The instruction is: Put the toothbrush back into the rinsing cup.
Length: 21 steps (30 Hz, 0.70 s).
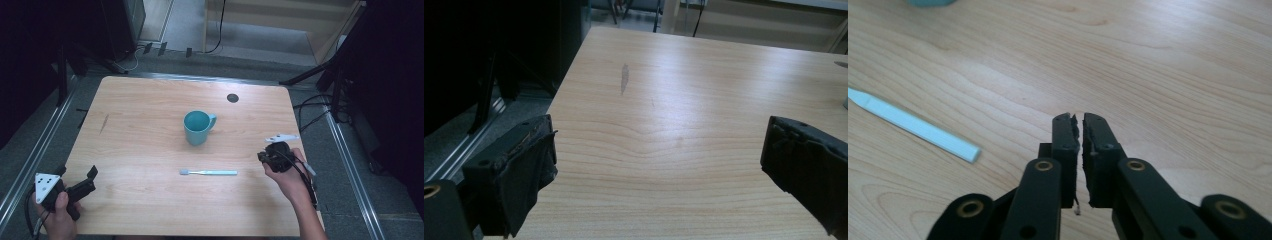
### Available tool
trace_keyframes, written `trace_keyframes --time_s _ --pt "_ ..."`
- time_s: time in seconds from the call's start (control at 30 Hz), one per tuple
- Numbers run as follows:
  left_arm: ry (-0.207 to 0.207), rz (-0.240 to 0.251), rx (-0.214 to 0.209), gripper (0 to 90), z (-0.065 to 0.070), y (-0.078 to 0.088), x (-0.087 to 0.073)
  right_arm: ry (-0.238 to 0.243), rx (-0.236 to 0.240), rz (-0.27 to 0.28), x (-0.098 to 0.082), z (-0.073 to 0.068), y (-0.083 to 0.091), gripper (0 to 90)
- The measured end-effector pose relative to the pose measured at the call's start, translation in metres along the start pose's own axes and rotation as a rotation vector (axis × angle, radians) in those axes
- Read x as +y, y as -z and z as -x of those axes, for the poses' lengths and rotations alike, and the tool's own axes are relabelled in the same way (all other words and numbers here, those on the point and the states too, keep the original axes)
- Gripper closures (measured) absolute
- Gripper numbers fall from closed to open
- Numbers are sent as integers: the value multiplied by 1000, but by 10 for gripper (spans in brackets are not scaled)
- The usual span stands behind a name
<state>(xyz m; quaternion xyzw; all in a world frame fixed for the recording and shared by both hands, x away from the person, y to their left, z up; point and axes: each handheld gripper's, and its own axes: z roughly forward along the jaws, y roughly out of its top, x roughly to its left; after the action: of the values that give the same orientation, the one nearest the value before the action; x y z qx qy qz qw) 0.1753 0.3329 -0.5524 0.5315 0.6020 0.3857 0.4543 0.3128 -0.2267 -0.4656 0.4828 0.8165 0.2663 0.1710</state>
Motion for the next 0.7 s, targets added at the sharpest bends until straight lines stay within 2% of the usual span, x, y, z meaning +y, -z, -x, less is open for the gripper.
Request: trace_keyframes --time_s 0.1,0.13,0.27,0.37,0.43,0.7 --pt "-1 -1 -1 14 0 0 0 26 25 -86 19 -10 -11 900" --pt "0 0 -1 14 0 0 0 15 39 -111 24 -14 -14 900" --pt "-1 0 0 14 0 0 0 24 92 -192 39 -27 -30 900" --pt "0 -1 -1 14 0 0 0 31 105 -209 45 -35 -39 900" --pt "0 -2 -1 14 0 0 0 12 124 -225 48 -40 -44 900" --pt "-5 -3 -2 14 0 -1 0 23 127 -278 52 -53 -61 900"
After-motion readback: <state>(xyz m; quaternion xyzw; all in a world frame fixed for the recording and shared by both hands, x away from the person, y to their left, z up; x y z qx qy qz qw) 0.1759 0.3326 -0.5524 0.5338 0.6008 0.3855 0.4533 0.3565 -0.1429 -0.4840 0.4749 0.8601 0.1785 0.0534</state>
